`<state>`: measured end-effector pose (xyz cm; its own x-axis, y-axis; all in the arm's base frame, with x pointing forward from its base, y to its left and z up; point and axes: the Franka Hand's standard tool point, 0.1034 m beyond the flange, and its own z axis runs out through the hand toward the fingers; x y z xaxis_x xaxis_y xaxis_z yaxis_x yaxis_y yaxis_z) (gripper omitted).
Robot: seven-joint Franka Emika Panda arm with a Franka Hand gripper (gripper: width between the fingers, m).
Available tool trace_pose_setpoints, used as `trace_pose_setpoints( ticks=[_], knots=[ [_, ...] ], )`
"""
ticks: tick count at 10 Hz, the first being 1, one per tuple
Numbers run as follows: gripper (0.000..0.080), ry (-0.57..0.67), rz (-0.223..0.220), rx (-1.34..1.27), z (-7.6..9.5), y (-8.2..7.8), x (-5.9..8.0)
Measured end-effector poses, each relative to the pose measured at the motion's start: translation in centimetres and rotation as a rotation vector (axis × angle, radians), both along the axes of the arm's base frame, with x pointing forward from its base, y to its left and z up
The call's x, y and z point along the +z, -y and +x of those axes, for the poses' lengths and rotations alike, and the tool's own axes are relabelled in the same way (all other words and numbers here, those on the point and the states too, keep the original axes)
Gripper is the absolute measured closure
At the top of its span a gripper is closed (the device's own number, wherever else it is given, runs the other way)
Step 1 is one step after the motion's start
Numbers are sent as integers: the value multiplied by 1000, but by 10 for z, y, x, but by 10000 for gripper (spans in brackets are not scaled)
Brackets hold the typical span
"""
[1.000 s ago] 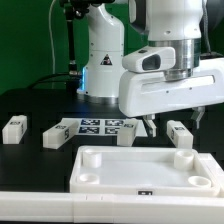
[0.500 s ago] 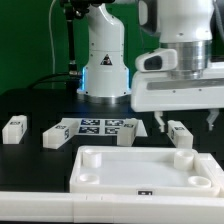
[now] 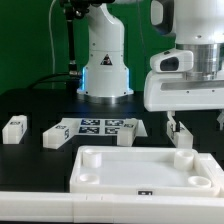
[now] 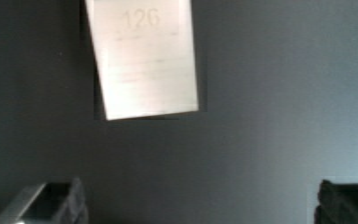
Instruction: Assemble desk
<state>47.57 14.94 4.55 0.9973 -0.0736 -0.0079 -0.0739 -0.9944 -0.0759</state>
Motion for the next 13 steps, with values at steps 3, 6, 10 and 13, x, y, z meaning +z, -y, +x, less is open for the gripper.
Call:
trace_pose_setpoints(
  ticks=[3, 6, 10, 13],
  knots=[
    [150, -149, -30, 6, -10, 7, 0],
    [150, -355, -40, 44, -15, 20, 1],
    [150, -631, -26, 92, -18, 23, -3],
    [150, -818, -23, 118, -19, 23, -7]
  ],
)
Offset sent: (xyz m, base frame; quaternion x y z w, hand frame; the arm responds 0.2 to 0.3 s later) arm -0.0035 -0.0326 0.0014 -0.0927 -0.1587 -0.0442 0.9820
